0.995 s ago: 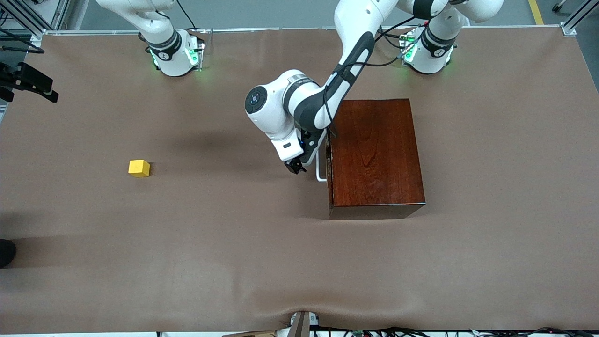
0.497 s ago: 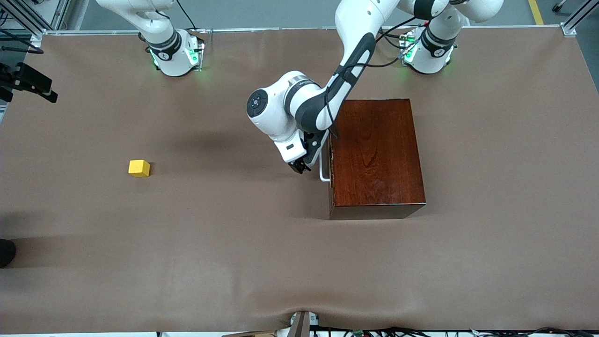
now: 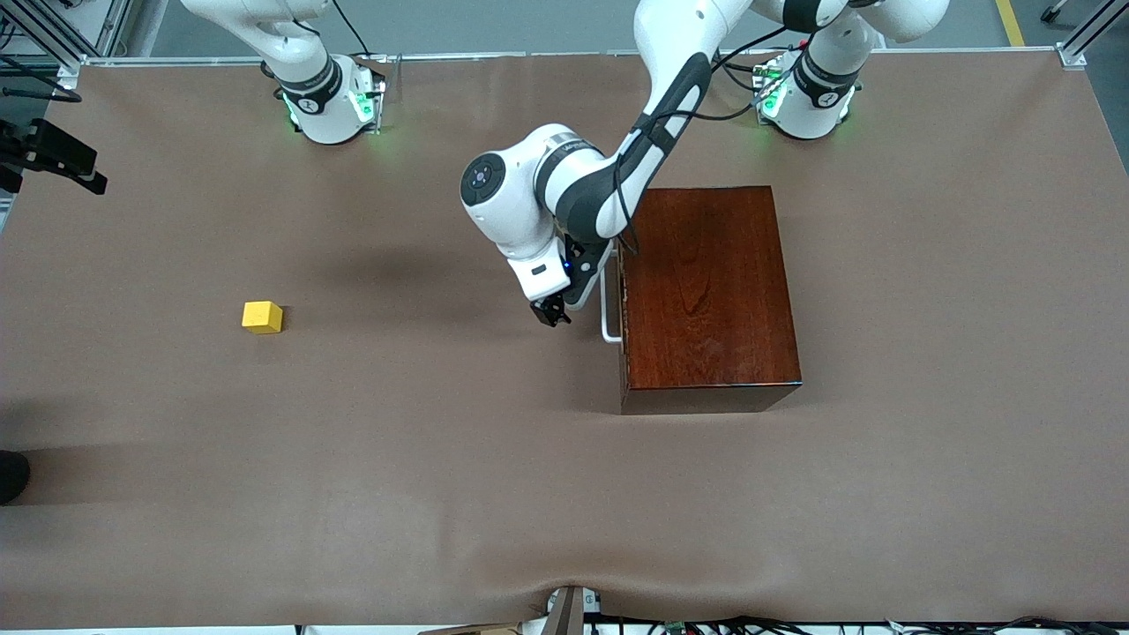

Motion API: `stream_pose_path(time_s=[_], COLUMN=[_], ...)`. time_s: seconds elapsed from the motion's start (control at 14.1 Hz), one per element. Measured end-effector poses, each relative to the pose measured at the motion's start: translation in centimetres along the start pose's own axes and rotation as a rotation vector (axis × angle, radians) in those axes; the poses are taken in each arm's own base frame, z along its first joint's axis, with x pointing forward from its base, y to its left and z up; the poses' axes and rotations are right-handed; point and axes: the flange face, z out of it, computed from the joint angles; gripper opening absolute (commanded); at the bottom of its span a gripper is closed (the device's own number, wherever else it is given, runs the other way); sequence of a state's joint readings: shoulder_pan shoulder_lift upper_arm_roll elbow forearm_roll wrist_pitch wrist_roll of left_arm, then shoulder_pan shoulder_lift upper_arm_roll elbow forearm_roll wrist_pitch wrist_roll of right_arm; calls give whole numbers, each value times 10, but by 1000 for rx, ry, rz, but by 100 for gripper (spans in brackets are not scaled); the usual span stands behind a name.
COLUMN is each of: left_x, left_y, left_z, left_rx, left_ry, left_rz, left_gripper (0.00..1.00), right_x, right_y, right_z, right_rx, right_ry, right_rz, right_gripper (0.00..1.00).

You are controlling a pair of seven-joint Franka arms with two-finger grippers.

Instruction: Open drawer, take yellow block, close drawer

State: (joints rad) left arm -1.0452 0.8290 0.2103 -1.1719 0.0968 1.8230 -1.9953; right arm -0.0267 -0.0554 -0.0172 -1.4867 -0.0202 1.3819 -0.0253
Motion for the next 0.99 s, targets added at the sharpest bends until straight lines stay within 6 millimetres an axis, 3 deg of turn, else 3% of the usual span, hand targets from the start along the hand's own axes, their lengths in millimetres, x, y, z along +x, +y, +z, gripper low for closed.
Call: stream_pose_path(time_s=[0.21, 0.36, 0.57, 0.99], left_x=[25, 69, 154, 295], left_y=[7, 13, 16, -12], left_z=[-47, -89, -140, -173], left_rx=[-72, -119, -174, -105], left_ry=[-57, -110, -143, -158], left_rz=[-17, -9, -15, 190], left_gripper=[100, 100, 100, 100], right_x=[0, 1, 1, 2], right_y=[0, 0, 0, 0], right_z=[0, 0, 0, 0], right_rx=[0, 0, 6, 30], right_ry=[2, 4, 9, 13], right_rz=[0, 0, 0, -2], right_gripper=[100, 100, 100, 100])
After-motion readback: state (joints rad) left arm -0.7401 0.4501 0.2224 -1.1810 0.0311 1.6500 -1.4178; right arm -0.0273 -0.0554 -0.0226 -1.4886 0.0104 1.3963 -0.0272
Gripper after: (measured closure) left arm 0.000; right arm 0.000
